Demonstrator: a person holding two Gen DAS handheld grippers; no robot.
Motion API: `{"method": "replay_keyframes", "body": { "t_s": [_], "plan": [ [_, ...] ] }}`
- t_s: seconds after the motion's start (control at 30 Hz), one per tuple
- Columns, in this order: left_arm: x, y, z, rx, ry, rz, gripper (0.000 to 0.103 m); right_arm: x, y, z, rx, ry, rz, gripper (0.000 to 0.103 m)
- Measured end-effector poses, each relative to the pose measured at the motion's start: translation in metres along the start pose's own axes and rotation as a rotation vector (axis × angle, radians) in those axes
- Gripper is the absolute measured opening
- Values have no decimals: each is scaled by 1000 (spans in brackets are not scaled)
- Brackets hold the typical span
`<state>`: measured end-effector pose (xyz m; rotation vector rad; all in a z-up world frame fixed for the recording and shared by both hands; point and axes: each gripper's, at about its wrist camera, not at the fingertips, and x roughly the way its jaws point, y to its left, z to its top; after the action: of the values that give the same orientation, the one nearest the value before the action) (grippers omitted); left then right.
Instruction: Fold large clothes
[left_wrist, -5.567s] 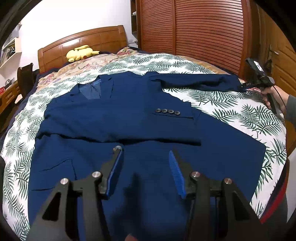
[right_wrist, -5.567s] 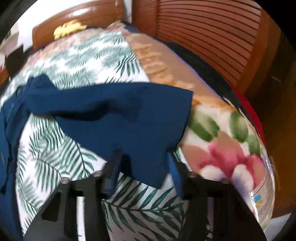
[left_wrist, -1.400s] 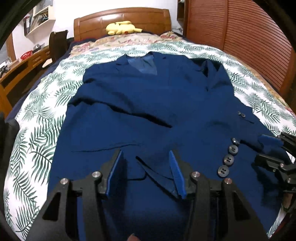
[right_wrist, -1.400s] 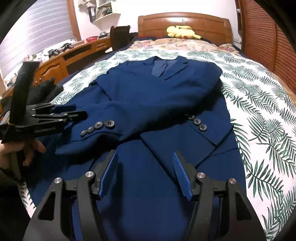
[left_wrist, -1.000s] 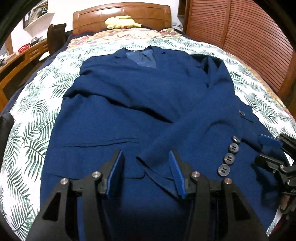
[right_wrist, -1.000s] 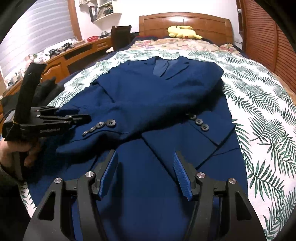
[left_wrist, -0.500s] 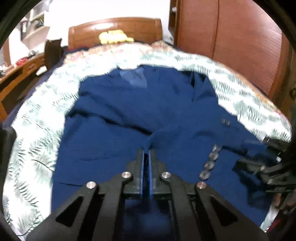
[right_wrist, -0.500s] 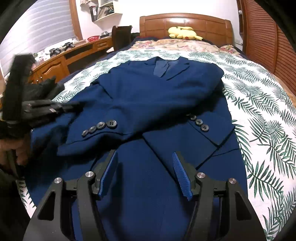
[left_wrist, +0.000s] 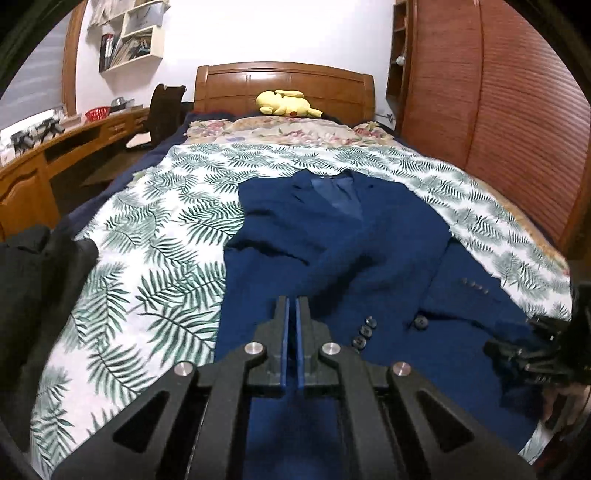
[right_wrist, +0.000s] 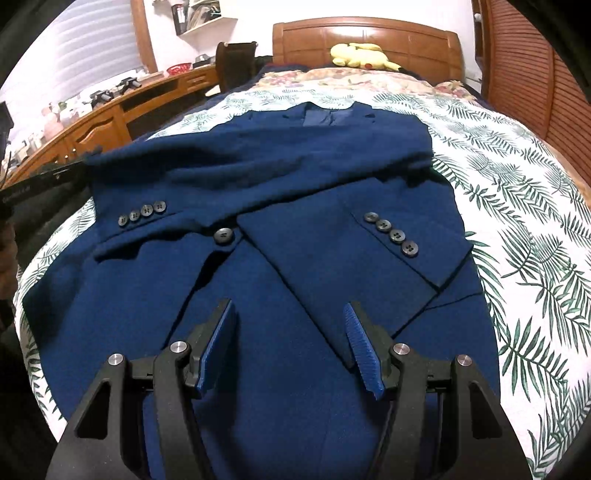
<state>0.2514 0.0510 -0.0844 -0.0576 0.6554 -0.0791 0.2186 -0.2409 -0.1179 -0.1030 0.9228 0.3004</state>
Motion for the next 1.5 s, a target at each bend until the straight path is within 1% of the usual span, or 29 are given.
{"method": "replay_keyframes", "body": {
  "t_s": [0.1,0.2,0.3,0.4,0.47,0.67,0.8,0.93,1.03,1.13,1.33,1.43,1.5],
  "plan": [
    [3,4,-3,0,26,-3,2,2,0,1,4,4,1,62],
    [4,2,-7,-1,44,-37,9,1,0,2,6,7,0,62],
    [4,-3,-9,21,57,-61,15,2,-1,3,0,4,-2,62],
    [8,-14,-13,55,92,-106,21,2,0,3,-5,7,-6,62],
    [12,-22,-18,75,116,-112,24,2,1,4,-9,6,-7,62],
    [27,-45,-39,166,225,-128,27,0,4,5,-21,3,-13,62],
    [34,-54,-51,209,269,-105,28,-1,8,6,-31,2,-17,62],
    [46,-53,-57,202,307,-84,32,1,11,7,-43,1,-15,62],
    [54,-57,-62,224,333,-61,34,2,11,7,-48,2,-14,62],
    [58,-59,-64,237,333,-37,39,1,10,6,-44,3,-11,62],
    [59,-50,-65,186,335,-49,46,2,10,6,-49,5,-9,62],
    [58,-50,-66,194,345,-40,48,2,10,6,-50,6,-8,62],
    [57,-48,-67,180,353,-46,49,2,11,6,-49,7,-9,62]
  ]
}}
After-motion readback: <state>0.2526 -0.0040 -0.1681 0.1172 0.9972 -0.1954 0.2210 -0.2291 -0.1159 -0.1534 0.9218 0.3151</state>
